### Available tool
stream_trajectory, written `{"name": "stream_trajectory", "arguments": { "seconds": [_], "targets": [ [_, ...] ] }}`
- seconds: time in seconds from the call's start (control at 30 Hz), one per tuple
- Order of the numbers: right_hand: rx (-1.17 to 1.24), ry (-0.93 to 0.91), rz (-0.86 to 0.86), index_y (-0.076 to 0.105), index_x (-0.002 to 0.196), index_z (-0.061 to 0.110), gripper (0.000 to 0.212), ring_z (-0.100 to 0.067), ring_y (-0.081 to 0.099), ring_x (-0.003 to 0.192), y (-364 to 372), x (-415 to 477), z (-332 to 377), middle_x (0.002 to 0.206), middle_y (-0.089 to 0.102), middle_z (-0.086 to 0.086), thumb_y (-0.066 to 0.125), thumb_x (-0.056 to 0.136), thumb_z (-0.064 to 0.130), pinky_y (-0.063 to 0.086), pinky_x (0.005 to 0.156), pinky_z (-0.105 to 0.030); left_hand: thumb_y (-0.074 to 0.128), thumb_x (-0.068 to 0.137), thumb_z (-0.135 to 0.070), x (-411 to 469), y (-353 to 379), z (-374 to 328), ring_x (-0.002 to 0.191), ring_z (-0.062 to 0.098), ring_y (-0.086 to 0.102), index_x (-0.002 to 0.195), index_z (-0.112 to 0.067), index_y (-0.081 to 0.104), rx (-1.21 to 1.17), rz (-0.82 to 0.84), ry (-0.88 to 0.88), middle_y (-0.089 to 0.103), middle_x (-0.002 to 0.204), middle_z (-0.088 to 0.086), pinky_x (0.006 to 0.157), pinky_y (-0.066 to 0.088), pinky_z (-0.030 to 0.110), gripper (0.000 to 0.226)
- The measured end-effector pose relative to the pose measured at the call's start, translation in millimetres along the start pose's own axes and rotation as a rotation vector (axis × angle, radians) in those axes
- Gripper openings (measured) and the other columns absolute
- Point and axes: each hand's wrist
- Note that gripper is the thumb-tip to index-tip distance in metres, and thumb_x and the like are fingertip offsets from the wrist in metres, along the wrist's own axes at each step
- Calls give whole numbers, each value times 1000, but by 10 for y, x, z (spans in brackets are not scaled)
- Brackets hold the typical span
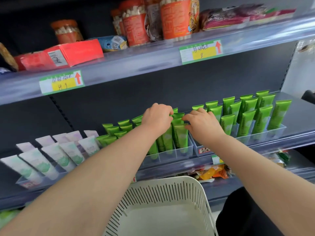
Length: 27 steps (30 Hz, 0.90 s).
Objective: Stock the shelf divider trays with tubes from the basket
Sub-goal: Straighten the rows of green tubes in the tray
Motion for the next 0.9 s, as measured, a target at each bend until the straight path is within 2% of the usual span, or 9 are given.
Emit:
{"name": "stream_trajectory", "arguments": {
  "seconds": [0.23,0.37,0.47,0.6,0.67,0.77,0.9],
  "targets": [
    [39,-34,23,65,107,29,23,-19,45,110,59,57,-137,99,68,7,44,97,28,23,71,-32,63,90,-21,250,50,-119,107,27,60,107,-28,70,9,185,-29,66,115,1,88,50,34,20],
    [31,-30,2,66,105,31,22,-18,45,110,-4,50,-232,94,67,9,47,95,25,23,74,-33,61,89,-11,310,79,-172,103,28,62,101,-27,72,-26,179,-53,66,113,2,85,52,35,22],
    [18,-42,35,66,103,30,22,-18,45,109,-7,51,-236,93,66,9,47,95,23,24,74,-34,60,90,-13,324,91,-232,104,27,62,101,-26,72,-63,140,-43,66,113,1,86,52,35,21],
    [62,-31,63,66,99,28,25,-20,47,105,-21,43,-213,87,64,7,42,96,36,26,75,-34,60,91,-16,337,120,-258,103,27,61,102,-26,71,-82,151,-40,66,113,2,86,52,35,19],
    [118,-7,55,66,101,28,30,-20,48,105,-47,40,-215,91,65,5,39,96,40,33,79,-35,61,91,-21,355,105,-236,102,27,61,96,-27,72,-98,162,-42,67,109,1,84,52,35,14],
    [123,19,37,64,107,25,31,-24,50,105,-85,67,-237,100,67,3,34,100,33,39,83,-38,60,88,-19,383,66,-175,95,24,61,79,-23,69,-143,132,-47,69,98,-1,74,48,31,14],
    [144,39,-20,60,115,28,28,-23,50,105,-108,180,-250,108,67,4,40,98,21,37,81,-37,56,86,-12,434,32,-72,88,25,59,85,-23,72,-144,78,-81,70,99,3,78,53,36,19]
  ]
}}
Point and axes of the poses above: each hand's wrist, its own x-axis towards the middle knuckle, its own y-axis out of the palm, z = x × y
